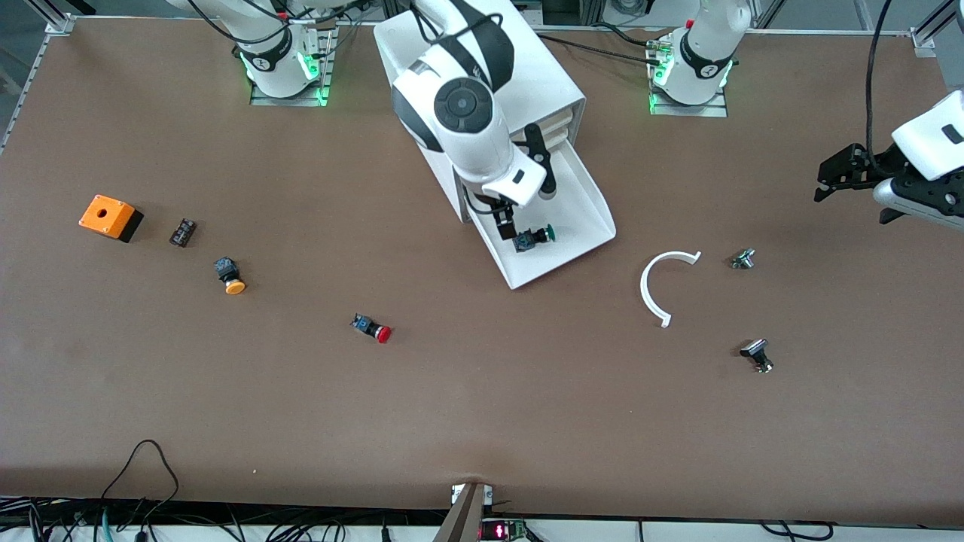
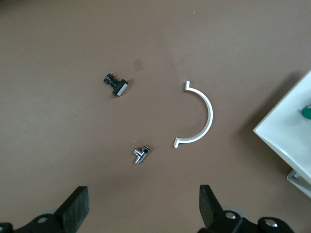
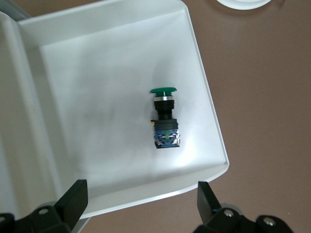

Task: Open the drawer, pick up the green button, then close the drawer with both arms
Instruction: 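Grasp the green-capped button inside the drawer with the right gripper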

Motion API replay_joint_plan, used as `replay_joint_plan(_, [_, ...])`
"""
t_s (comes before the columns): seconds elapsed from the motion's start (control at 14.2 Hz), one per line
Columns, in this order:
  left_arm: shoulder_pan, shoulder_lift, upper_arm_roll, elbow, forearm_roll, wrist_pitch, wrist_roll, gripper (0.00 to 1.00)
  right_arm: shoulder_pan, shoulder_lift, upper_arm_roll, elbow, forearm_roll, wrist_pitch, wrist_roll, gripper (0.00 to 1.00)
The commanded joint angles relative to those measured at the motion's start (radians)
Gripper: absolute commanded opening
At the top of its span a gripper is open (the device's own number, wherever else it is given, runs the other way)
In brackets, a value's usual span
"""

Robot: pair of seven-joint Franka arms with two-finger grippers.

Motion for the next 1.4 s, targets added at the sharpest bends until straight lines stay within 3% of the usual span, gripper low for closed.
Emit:
replay_joint_plan(0.0, [-0.008,0.011,0.011,0.023,0.028,-0.019,-0.124,1.00,0.007,0.057,0.004,0.036,-0.010,0.041,-0.013,1.00])
replay_joint_plan(0.35, [-0.017,0.012,0.011,0.023,0.028,-0.021,-0.390,1.00,0.022,0.115,0.005,0.034,-0.014,0.126,-0.012,0.99])
replay_joint_plan(0.84, [-0.017,0.014,0.009,0.023,0.027,-0.021,-0.389,1.00,0.042,0.167,0.003,0.036,-0.015,0.231,-0.012,0.99])
replay_joint_plan(1.33, [-0.019,0.017,0.009,0.024,0.025,-0.019,-0.389,1.00,0.074,0.195,-0.017,0.031,-0.015,0.240,-0.014,0.99])
